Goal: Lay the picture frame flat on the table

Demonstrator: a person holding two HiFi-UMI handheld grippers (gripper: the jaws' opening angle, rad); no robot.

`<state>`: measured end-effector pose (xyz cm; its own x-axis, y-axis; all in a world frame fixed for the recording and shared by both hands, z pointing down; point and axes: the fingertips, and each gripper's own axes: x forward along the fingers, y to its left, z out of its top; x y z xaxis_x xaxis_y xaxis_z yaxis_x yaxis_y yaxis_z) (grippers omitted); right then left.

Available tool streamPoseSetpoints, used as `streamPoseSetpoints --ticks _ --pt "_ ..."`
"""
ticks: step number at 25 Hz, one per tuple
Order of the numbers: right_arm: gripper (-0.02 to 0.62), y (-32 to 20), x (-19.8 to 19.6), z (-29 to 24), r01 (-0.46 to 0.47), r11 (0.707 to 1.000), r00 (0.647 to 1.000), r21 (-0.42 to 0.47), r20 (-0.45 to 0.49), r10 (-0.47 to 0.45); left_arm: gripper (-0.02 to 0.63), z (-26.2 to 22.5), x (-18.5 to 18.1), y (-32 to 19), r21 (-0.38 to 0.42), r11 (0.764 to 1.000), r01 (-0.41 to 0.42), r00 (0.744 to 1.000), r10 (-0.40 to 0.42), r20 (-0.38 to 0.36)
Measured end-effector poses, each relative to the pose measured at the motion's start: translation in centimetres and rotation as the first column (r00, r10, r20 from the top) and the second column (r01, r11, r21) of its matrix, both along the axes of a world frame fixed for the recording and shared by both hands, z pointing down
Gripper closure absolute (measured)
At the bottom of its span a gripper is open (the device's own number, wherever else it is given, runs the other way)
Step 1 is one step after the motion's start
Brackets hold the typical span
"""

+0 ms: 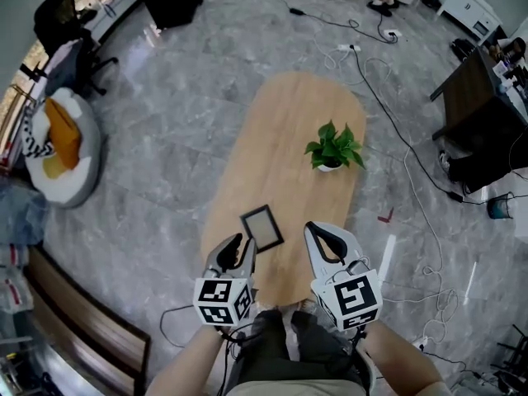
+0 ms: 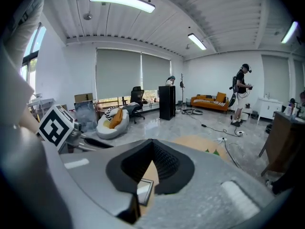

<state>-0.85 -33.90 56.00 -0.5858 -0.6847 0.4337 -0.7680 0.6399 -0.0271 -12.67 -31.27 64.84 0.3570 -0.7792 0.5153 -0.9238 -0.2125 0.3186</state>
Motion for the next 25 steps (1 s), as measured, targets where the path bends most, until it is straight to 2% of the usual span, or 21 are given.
streamPoseSetpoints --ticks 4,7,13,17,21,25 --pt "0.594 -0.4 1.2 -5.5 -0.016 0.997 1.000 0.070 0.009 0.015 0.485 -5.3 -0.2 -0.1 0.070 0.998 -0.008 0.999 0.005 0.043" --pt "0.594 0.0 1.9 -9.5 -0.014 0.992 1.000 0.127 0.010 0.013 0.514 -9.7 -0.2 0.2 0.126 0.992 -0.022 0.998 0.015 0.059" --pt "0.594 1.3 4.1 -17.3 -0.031 0.973 0.999 0.230 0.034 0.024 0.554 -18.3 0.1 1.2 0.251 0.967 -0.033 0.997 0.013 0.082" --pt "0.594 3.1 5.4 -21.9 -0.028 0.954 0.999 0.299 0.045 0.015 0.574 -23.4 0.9 2.0 0.348 0.936 -0.058 0.994 0.021 0.107" --pt "0.594 5.3 5.8 -26.0 -0.012 0.926 0.999 0.377 0.043 -0.005 0.586 -28.4 2.0 3.0 0.449 0.886 -0.115 0.983 0.035 0.181" --pt "0.594 7.4 6.3 -29.0 0.002 0.906 0.998 0.424 0.051 -0.026 0.586 -32.2 2.9 4.6 0.504 0.853 -0.137 0.975 0.026 0.220"
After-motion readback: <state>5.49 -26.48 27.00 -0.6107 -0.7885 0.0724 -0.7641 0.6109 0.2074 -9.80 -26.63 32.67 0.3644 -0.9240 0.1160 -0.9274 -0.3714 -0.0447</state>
